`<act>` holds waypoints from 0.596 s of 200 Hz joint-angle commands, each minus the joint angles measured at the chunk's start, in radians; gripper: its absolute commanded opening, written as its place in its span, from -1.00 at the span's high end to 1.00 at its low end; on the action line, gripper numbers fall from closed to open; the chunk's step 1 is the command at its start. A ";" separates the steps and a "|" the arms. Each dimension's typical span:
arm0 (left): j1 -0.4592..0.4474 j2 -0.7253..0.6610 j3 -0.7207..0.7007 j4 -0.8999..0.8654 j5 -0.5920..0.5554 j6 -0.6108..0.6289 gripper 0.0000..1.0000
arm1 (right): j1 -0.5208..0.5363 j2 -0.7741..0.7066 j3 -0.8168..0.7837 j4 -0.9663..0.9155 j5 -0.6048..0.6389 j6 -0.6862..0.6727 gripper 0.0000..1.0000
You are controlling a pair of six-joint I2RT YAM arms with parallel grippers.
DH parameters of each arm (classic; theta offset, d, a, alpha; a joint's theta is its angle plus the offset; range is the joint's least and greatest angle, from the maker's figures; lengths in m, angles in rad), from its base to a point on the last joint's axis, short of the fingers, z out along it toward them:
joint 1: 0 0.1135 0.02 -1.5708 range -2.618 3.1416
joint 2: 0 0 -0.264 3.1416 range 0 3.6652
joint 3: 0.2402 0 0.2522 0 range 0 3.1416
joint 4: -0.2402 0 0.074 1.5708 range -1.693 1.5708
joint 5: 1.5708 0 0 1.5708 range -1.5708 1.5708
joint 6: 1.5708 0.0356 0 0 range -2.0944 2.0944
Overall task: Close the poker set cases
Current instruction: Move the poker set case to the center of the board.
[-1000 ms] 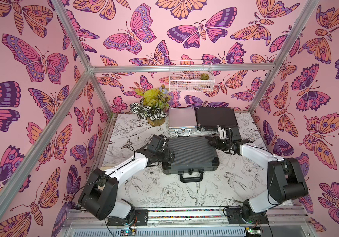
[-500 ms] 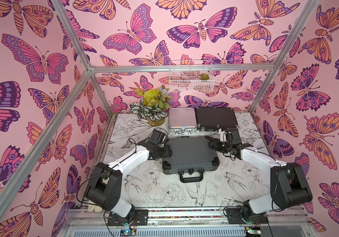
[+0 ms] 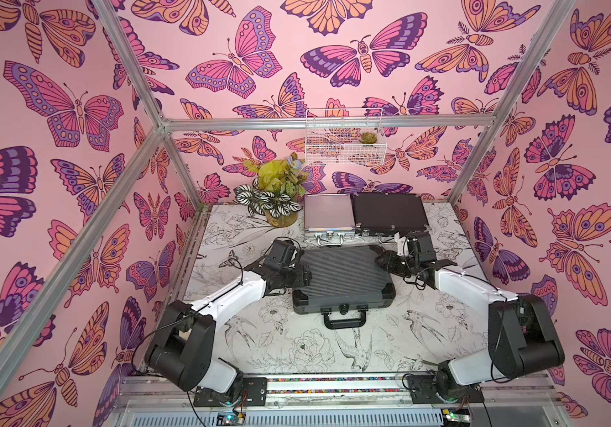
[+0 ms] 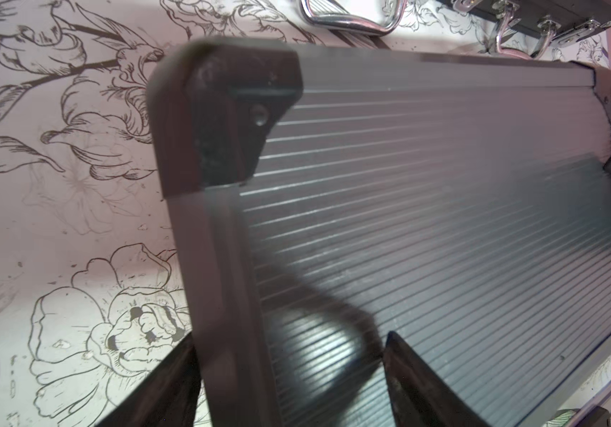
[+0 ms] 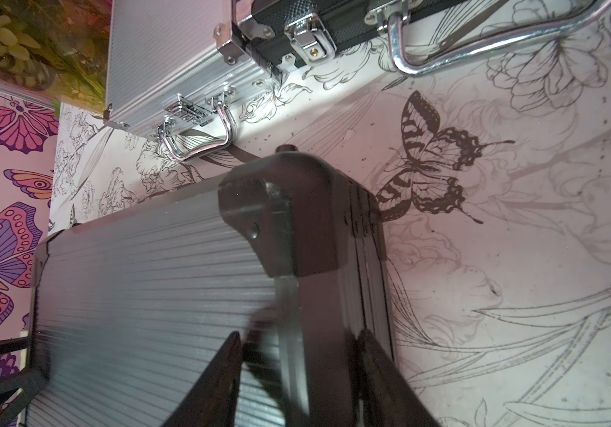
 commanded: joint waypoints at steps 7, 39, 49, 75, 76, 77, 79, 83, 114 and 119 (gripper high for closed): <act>-0.011 0.112 -0.035 0.104 0.142 0.022 -0.35 | 0.046 0.059 -0.058 -0.166 -0.181 0.012 0.01; -0.013 0.229 0.054 0.140 0.258 0.101 -0.26 | 0.045 0.047 -0.076 -0.172 -0.162 0.012 0.01; -0.013 0.243 0.077 0.140 0.257 0.102 -0.25 | 0.043 0.047 -0.076 -0.174 -0.156 0.012 0.01; -0.012 0.251 0.102 0.160 0.263 0.103 -0.26 | 0.039 0.064 -0.068 -0.169 -0.154 0.017 0.01; -0.012 0.253 0.103 0.161 0.264 0.104 -0.26 | 0.039 0.064 -0.067 -0.168 -0.154 0.018 0.01; -0.012 0.254 0.105 0.162 0.264 0.104 -0.26 | 0.039 0.065 -0.067 -0.167 -0.154 0.019 0.01; -0.012 0.258 0.107 0.164 0.267 0.106 -0.26 | 0.039 0.066 -0.066 -0.166 -0.155 0.021 0.02; -0.010 0.266 0.117 0.165 0.274 0.114 -0.26 | 0.038 0.069 -0.066 -0.161 -0.156 0.026 0.02; -0.019 0.332 0.176 0.192 0.327 0.108 -0.18 | 0.039 0.062 -0.068 -0.154 -0.163 0.042 0.02; -0.023 0.338 0.178 0.199 0.331 0.108 -0.18 | 0.039 0.056 -0.070 -0.160 -0.158 0.041 0.02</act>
